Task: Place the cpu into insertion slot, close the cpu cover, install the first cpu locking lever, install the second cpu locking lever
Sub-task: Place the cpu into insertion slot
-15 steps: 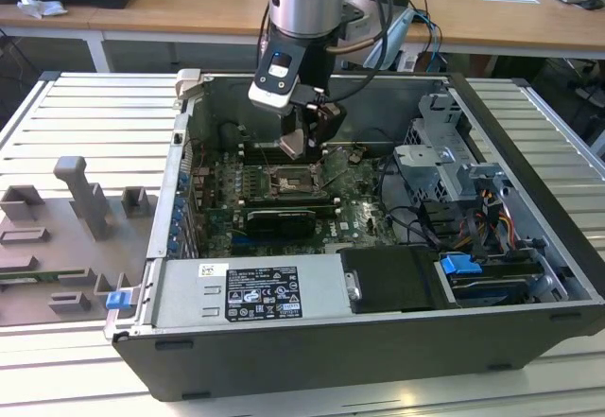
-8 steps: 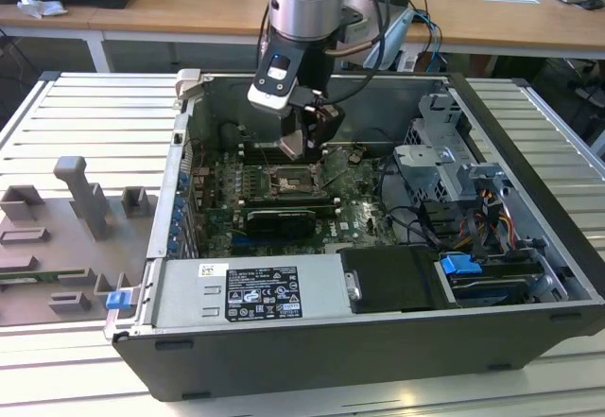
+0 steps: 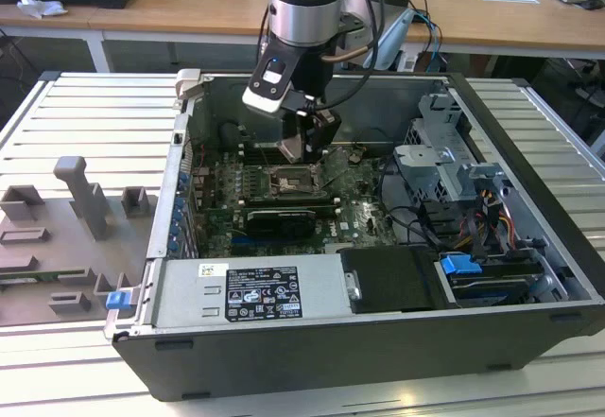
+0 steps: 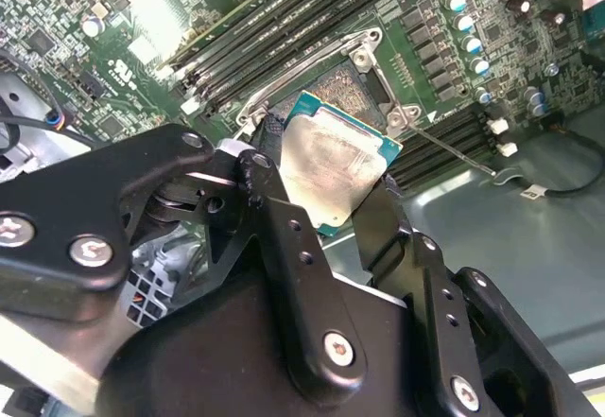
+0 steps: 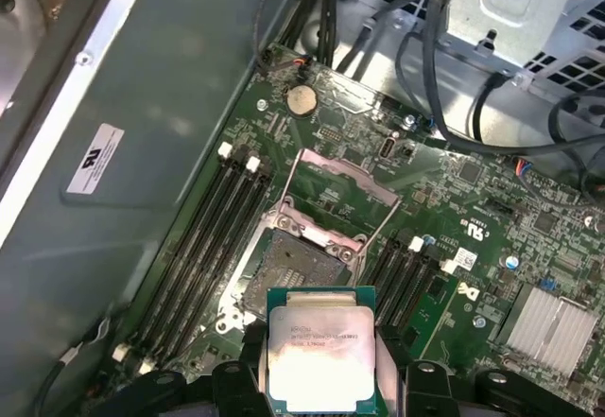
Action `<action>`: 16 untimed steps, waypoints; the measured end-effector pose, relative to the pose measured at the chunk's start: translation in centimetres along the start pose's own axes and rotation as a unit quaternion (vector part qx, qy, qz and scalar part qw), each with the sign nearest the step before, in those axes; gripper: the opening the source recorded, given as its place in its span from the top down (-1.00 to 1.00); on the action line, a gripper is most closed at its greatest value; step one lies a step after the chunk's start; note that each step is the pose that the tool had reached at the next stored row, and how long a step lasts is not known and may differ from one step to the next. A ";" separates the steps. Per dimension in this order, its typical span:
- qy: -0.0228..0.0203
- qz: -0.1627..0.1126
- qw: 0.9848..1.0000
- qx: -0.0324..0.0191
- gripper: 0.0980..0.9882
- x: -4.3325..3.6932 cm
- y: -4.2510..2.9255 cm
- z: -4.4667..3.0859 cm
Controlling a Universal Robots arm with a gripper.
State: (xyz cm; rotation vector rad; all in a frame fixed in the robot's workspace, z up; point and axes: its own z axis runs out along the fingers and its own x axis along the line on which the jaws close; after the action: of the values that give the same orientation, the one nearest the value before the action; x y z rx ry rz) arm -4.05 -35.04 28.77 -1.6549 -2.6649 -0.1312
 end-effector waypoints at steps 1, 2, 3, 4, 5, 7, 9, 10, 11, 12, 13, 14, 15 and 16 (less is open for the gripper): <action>0.000 0.002 1.000 0.000 0.00 0.00 -0.01 0.05; 0.000 0.004 1.000 0.000 0.00 0.00 -0.01 0.09; 0.000 0.005 1.000 0.000 0.00 0.00 -0.01 0.13; 0.000 0.006 1.000 0.000 0.00 0.00 -0.01 0.16; 0.000 0.007 1.000 0.000 0.00 -0.01 -0.02 0.19; -0.001 0.009 1.000 0.000 0.00 -0.01 -0.02 0.25; -0.001 0.010 1.000 0.000 0.00 -0.01 -0.02 0.28; -0.001 0.011 1.000 -0.001 0.00 -0.01 -0.02 0.31; -0.001 0.012 1.000 -0.001 0.00 -0.01 -0.03 0.34; -0.001 0.013 1.000 -0.001 0.00 -0.01 -0.03 0.37; -0.001 0.014 1.000 -0.001 0.00 -0.01 -0.03 0.38; -0.001 0.015 1.000 -0.001 0.00 -0.01 -0.03 0.41; -0.001 0.016 1.000 -0.001 0.00 -0.02 -0.03 0.42; -0.001 0.016 1.000 -0.001 0.00 -0.02 -0.03 0.44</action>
State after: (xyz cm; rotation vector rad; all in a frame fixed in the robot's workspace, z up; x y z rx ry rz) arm -4.05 -35.03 28.32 -1.6995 -2.6384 -0.1314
